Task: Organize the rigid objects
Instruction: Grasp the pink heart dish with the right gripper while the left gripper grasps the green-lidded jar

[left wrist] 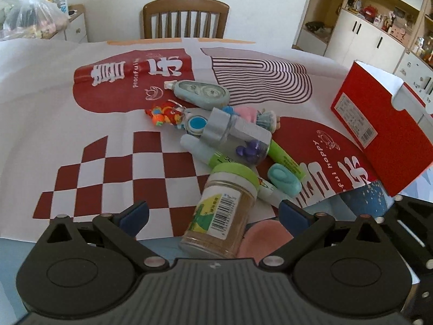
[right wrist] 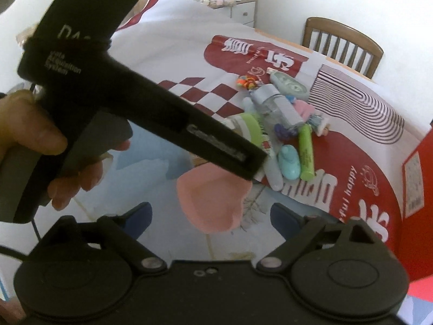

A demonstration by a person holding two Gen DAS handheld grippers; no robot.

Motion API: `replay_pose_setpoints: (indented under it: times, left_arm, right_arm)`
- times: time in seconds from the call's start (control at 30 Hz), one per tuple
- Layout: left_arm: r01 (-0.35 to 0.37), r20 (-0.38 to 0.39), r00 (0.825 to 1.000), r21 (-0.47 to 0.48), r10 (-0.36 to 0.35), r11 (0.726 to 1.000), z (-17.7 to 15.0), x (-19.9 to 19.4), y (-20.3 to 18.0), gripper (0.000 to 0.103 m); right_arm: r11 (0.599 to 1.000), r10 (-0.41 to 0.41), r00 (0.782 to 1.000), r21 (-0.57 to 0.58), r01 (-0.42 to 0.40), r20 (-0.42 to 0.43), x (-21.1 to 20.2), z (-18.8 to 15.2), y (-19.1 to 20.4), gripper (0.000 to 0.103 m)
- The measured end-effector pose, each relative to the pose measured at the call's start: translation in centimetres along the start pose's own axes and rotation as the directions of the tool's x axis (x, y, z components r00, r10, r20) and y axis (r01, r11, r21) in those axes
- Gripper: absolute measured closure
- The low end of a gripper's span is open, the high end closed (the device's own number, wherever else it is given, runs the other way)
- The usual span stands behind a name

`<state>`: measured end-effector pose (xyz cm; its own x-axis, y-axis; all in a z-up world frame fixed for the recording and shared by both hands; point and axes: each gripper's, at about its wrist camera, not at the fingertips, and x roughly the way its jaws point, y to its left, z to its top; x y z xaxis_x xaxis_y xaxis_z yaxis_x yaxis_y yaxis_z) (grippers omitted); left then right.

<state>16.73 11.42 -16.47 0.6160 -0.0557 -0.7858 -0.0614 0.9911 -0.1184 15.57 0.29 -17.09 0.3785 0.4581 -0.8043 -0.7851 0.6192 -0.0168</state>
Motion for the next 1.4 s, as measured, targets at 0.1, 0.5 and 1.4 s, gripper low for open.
replay_pose_setpoints:
  times: [0.1,0.5,1.4]
  left_arm:
    - [-0.003,0.0,1.0,0.002,0.003,1.0,0.1,0.3,-0.1,0.001]
    - [-0.007,-0.001,1.0,-0.026,0.007,1.0,0.3,1.2,-0.1,0.026]
    - [-0.013,-0.01,1.0,-0.076,0.012,0.997,-0.7,0.1,-1.5,0.056]
  right_arm:
    - [1.0,-0.002,1.0,-0.006,0.002,-0.016,0.9,0.1,0.2,0.016]
    - [0.999,-0.032,0.999,-0.013,0.032,-0.025,2.1,0.1,0.6,0.039]
    - [0.991,-0.088,0.996,0.097,0.09,-0.027,-0.9,-2.4,-2.7,0.048]
